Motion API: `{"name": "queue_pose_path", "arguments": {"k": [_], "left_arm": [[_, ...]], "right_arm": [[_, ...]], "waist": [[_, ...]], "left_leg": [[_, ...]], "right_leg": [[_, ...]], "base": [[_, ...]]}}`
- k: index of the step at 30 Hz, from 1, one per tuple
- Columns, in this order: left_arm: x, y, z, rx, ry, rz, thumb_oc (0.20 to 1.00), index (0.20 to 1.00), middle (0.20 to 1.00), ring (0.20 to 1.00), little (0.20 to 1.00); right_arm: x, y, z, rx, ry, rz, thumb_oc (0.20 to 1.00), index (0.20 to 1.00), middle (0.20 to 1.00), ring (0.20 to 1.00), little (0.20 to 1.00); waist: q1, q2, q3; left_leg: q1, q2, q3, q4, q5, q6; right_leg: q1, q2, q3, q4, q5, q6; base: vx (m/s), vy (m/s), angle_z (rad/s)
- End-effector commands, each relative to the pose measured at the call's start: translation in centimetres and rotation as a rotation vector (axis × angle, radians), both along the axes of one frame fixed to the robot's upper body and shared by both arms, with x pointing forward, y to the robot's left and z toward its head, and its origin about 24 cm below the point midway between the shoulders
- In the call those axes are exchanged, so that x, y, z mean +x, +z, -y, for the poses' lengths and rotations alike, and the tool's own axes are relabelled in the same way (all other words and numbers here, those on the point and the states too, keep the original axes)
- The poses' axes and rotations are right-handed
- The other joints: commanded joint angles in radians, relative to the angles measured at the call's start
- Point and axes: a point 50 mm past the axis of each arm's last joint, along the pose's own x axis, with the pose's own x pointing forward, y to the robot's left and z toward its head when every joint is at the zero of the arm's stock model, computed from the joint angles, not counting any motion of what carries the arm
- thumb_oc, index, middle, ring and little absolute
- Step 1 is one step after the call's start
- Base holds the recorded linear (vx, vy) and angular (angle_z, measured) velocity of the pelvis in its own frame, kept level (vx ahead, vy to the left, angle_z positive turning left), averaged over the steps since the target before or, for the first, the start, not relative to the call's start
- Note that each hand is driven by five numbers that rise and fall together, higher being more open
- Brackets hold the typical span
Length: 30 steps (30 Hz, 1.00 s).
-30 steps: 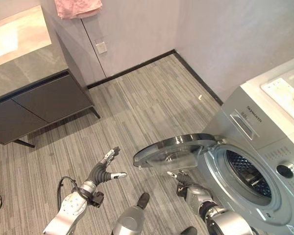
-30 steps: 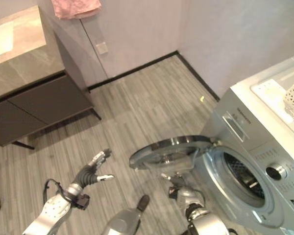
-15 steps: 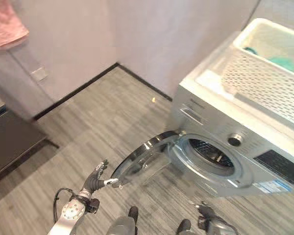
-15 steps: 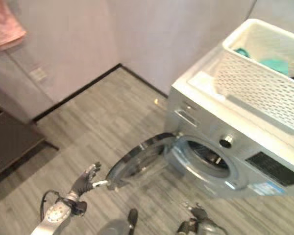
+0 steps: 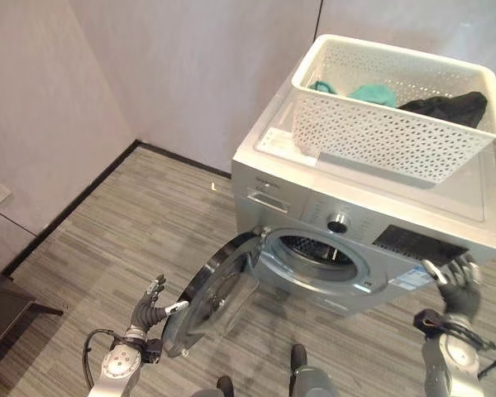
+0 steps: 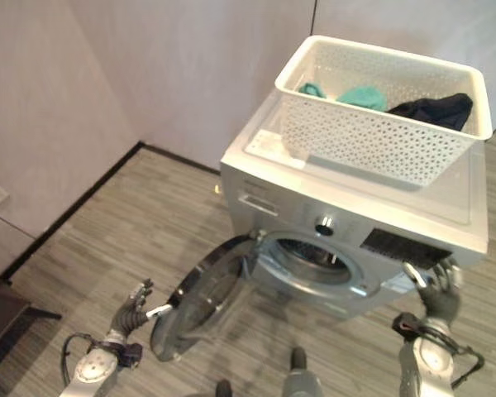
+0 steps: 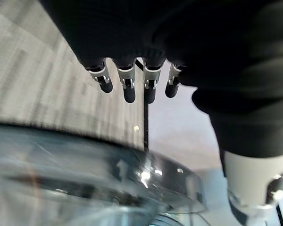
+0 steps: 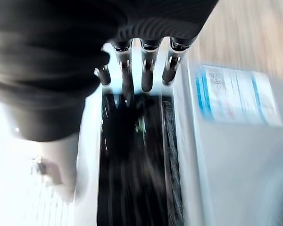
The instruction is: Grab the laundry basket,head to the washer,open it,put in the laundry and shut it.
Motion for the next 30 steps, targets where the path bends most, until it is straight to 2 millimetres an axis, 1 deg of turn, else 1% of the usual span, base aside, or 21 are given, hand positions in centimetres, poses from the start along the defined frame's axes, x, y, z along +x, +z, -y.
{"name": "queue_pose_path", "arguments": {"k": [1,2,4,7,8,10,11,12,13,14,15,16,17,19,20,21,22,24,26,28,30], "left_arm": [[2.5,3.0,-0.7,0.071,-0.031,0.164,1.000,1.000,1.000,1.000,1.000],[2.8,3.0,-0.3,0.077,-0.046,0.167,1.000,1.000,1.000,1.000,1.000],[2.9,2.9,0.0,0.087,-0.068,0.158,1.000,1.000,1.000,1.000,1.000],[3.1,2.8,0.3,0.082,-0.077,0.157,1.000,1.000,1.000,1.000,1.000],[2.9,2.1,0.5,0.098,-0.098,0.122,1.000,1.000,1.000,1.000,1.000],[2.9,2.0,0.5,0.093,-0.092,0.119,1.000,1.000,1.000,1.000,1.000],[2.6,1.6,0.3,0.088,-0.062,0.099,1.000,1.000,1.000,1.000,1.000],[2.6,1.5,0.4,0.077,-0.057,0.099,1.000,1.000,1.000,1.000,1.000],[2.8,1.5,0.5,0.069,-0.049,0.101,1.000,1.000,1.000,1.000,1.000],[2.8,1.5,0.5,0.069,-0.048,0.102,1.000,1.000,1.000,1.000,1.000],[3.1,1.7,0.4,0.070,-0.044,0.109,1.000,1.000,1.000,1.000,1.000],[3.2,1.9,0.4,0.063,-0.037,0.115,1.000,1.000,1.000,1.000,1.000],[2.9,2.1,-0.1,0.054,-0.015,0.121,1.000,1.000,1.000,1.000,1.000],[2.8,2.1,-0.5,0.059,0.003,0.121,1.000,1.000,1.000,1.000,1.000],[2.9,2.2,-0.7,0.071,-0.001,0.121,1.000,1.000,1.000,1.000,1.000],[3.1,2.2,-0.4,0.064,-0.017,0.119,1.000,1.000,1.000,1.000,1.000],[3.2,2.3,-0.4,0.068,-0.027,0.121,1.000,1.000,1.000,1.000,1.000],[3.4,2.4,-0.1,0.088,-0.075,0.119,1.000,1.000,1.000,1.000,1.000],[3.5,2.3,0.2,0.091,-0.104,0.114,1.000,1.000,1.000,1.000,1.000],[3.6,2.1,0.5,0.086,-0.113,0.107,1.000,1.000,1.000,1.000,1.000],[3.5,1.9,0.5,0.095,-0.134,0.090,1.000,1.000,1.000,1.000,1.000]], "right_arm": [[2.6,11.4,-0.4,-0.405,-0.016,0.394,1.000,1.000,1.000,1.000,1.000],[2.6,14.5,-1.1,-0.500,-0.030,0.507,1.000,1.000,1.000,1.000,1.000],[2.2,17.9,-1.8,-0.590,-0.030,0.640,1.000,1.000,1.000,1.000,1.000],[2.0,19.8,-2.3,-0.647,-0.030,0.713,1.000,1.000,1.000,1.000,1.000],[1.5,22.0,-3.2,-0.712,-0.016,0.806,1.000,1.000,1.000,1.000,1.000],[1.5,22.8,-3.7,-0.733,-0.006,0.841,1.000,1.000,1.000,1.000,1.000],[1.8,23.6,-4.8,-0.743,0.053,0.883,1.000,1.000,1.000,1.000,1.000],[2.2,23.7,-5.1,-0.746,0.073,0.875,1.000,1.000,1.000,1.000,1.000],[2.6,23.8,-5.4,-0.755,0.092,0.865,1.000,1.000,1.000,1.000,1.000],[2.6,23.8,-5.4,-0.755,0.092,0.866,1.000,1.000,1.000,1.000,1.000],[2.7,24.1,-5.7,-0.766,0.113,0.871,1.000,1.000,1.000,1.000,1.000],[2.6,24.3,-6.0,-0.771,0.128,0.887,1.000,1.000,1.000,1.000,1.000],[2.7,24.8,-6.4,-0.763,0.156,0.928,1.000,1.000,1.000,1.000,1.000],[3.1,25.2,-6.4,-0.777,0.154,0.917,1.000,1.000,1.000,1.000,1.000],[3.0,25.2,-5.8,-0.787,0.142,0.881,1.000,1.000,1.000,1.000,1.000],[2.7,25.2,-4.7,-0.785,0.112,0.854,1.000,1.000,1.000,1.000,1.000],[2.6,25.5,-4.2,-0.791,0.094,0.847,1.000,1.000,1.000,1.000,1.000],[2.8,26.1,-2.7,-0.817,0.071,0.774,1.000,1.000,1.000,1.000,1.000],[2.9,27.3,-1.6,-0.907,0.041,0.689,1.000,1.000,1.000,1.000,1.000],[3.0,27.5,-1.2,-0.930,0.026,0.651,1.000,1.000,1.000,1.000,1.000],[3.3,27.7,0.0,-0.952,0.009,0.561,1.000,1.000,1.000,1.000,1.000]], "waist": [[0.017,-0.031,-0.005],[0.021,-0.035,-0.011],[0.022,-0.045,-0.017],[0.024,-0.047,-0.016],[0.037,-0.068,-0.034],[0.038,-0.070,-0.043],[0.049,-0.075,-0.064],[0.046,-0.073,-0.067],[0.046,-0.067,-0.067],[0.044,-0.065,-0.068],[0.049,-0.077,-0.060],[0.052,-0.090,-0.053],[0.082,-0.126,-0.031],[0.102,-0.137,-0.011],[0.092,-0.141,-0.010],[0.090,-0.154,-0.014],[0.090,-0.159,-0.017],[0.103,-0.170,-0.024],[0.108,-0.161,-0.037],[0.105,-0.151,-0.040],[0.098,-0.140,-0.056]], "left_leg": [[0.061,-0.084,-0.038,0.046,-0.113,0.084],[0.083,-0.083,-0.054,0.050,-0.128,0.077],[0.106,-0.080,-0.074,0.055,-0.143,0.064],[0.123,-0.075,-0.089,0.056,-0.151,0.055],[0.151,-0.071,-0.094,0.054,-0.164,0.036],[0.173,-0.059,-0.096,0.045,-0.166,0.026],[0.192,-0.029,-0.090,0.054,-0.143,0.001],[0.186,-0.004,-0.093,0.074,-0.118,-0.017],[0.159,0.032,-0.087,0.149,-0.044,-0.056],[0.157,0.036,-0.090,0.151,-0.048,-0.057],[0.068,0.073,-0.076,0.323,0.052,-0.105],[0.005,0.089,-0.067,0.448,0.102,-0.111],[-0.098,0.077,-0.094,0.671,0.175,-0.085],[-0.224,0.079,-0.088,0.790,0.125,-0.051],[-0.248,0.137,-0.057,0.701,0.094,-0.051],[-0.250,0.166,0.007,0.570,0.067,-0.043],[-0.260,0.175,0.031,0.505,0.055,-0.045],[-0.277,0.131,0.085,0.334,0.051,-0.043],[-0.248,0.120,0.090,0.245,0.046,-0.051],[-0.212,0.105,0.089,0.194,0.041,-0.045],[-0.137,0.042,0.075,0.113,0.034,-0.010]], "right_leg": [[-0.117,-0.083,0.044,0.038,0.007,0.083],[-0.122,-0.100,0.050,0.016,0.024,0.090],[-0.122,-0.114,0.054,0.009,0.049,0.101],[-0.117,-0.123,0.035,0.009,0.058,0.105],[-0.104,-0.140,-0.023,0.023,0.080,0.115],[-0.084,-0.141,-0.057,0.026,0.079,0.118],[-0.061,-0.126,-0.106,0.033,0.066,0.119],[-0.049,-0.104,-0.112,0.039,0.042,0.104],[-0.027,-0.072,-0.123,0.044,0.006,0.072],[-0.026,-0.069,-0.125,0.043,0.002,0.072],[0.007,-0.050,-0.138,0.032,-0.016,0.040],[0.029,-0.042,-0.142,0.017,-0.026,0.019],[0.078,-0.009,-0.115,-0.014,-0.048,-0.033],[0.114,0.011,-0.099,-0.037,-0.068,-0.050],[0.128,0.013,-0.110,-0.039,-0.083,-0.045],[0.143,0.001,-0.121,-0.045,-0.091,-0.038],[0.151,-0.004,-0.127,-0.047,-0.092,-0.034],[0.173,-0.027,-0.130,-0.063,-0.096,-0.021],[0.193,-0.036,-0.131,-0.058,-0.109,-0.002],[0.188,-0.044,-0.132,-0.042,-0.115,0.012],[0.162,-0.072,-0.106,0.083,-0.112,0.029]], "base": [[0.28,-0.125,-0.18],[0.30,-0.140,0.00],[0.26,-0.133,0.29],[0.23,-0.158,0.35],[0.24,-0.175,0.29],[0.31,-0.246,0.25],[0.39,-0.340,0.38],[0.37,-0.406,0.34],[0.17,-0.210,0.32],[0.13,-0.282,0.35],[0.09,-0.246,0.35],[0.18,-0.478,0.38],[0.17,-0.410,0.16],[0.15,-0.244,-0.20],[0.18,-0.056,-0.45],[0.21,0.011,-0.15],[0.19,0.085,0.18],[0.18,0.172,0.40],[0.15,0.195,0.07],[0.13,0.182,-0.30],[0.24,0.366,-0.51]]}}
